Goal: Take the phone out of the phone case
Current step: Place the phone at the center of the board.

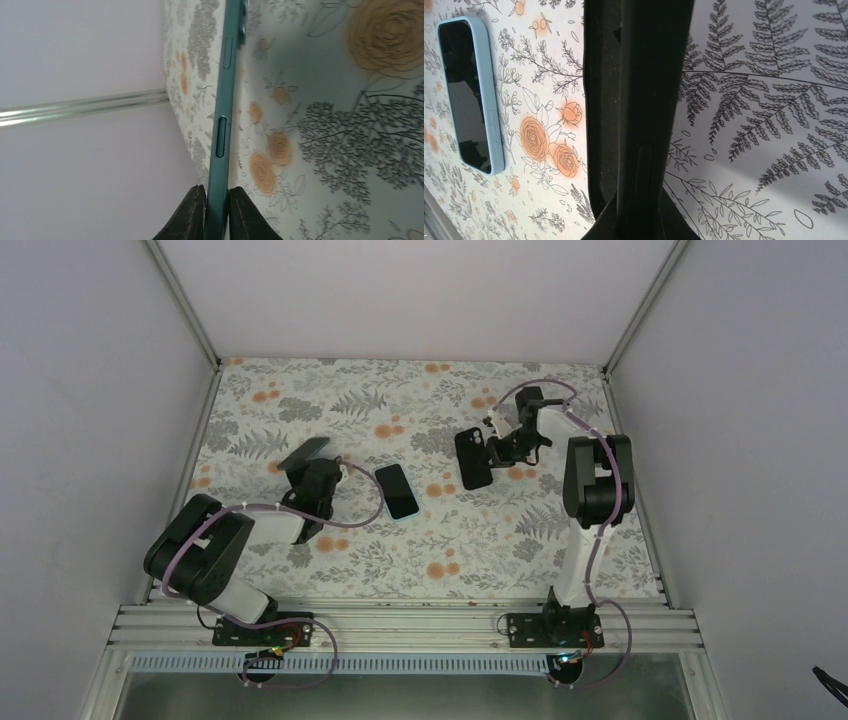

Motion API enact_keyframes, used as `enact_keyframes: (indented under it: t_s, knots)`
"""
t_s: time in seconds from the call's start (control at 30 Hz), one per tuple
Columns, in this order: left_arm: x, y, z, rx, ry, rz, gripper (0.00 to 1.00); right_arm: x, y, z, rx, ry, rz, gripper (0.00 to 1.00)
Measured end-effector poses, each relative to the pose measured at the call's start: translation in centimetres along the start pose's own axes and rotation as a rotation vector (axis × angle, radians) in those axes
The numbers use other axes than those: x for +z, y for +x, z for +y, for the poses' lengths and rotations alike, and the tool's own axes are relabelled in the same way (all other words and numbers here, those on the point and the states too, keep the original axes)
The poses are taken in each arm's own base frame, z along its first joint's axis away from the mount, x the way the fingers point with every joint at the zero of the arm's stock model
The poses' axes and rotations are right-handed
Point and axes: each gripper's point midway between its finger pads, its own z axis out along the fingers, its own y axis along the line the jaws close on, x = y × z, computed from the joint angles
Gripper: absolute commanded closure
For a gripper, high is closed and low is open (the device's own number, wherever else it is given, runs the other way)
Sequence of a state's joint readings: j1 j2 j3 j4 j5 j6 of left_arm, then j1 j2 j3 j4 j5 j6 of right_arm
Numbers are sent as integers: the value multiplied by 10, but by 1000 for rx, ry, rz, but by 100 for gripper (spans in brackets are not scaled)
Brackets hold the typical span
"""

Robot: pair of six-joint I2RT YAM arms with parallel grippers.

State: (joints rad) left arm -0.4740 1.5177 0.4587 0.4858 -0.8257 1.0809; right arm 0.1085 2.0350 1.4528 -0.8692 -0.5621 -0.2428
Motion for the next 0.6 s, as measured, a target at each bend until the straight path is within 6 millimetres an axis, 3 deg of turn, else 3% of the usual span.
enact_keyframes:
  t_s: [0.17, 0.27, 0.33, 0.4, 0.53, 0.6]
  knots:
    - [3, 1, -13, 19, 46, 13, 85, -4, 3, -13, 44, -2, 7, 88]
    - [6, 4, -25, 37, 73, 28, 78, -13, 1, -22, 66, 6, -5, 85]
    - [6, 6, -31, 48, 94, 36, 68, -19, 0, -28, 74, 16, -14, 70]
    - [5, 8, -37, 49, 124, 43, 64, -25, 0, -36, 75, 35, -17, 62]
    - [-1, 5, -42, 22, 208, 29, 50, -37, 2, -46, 88, 68, -12, 29]
    - [-7, -1, -37, -9, 245, 6, 36, -46, 2, -52, 79, 116, -5, 14]
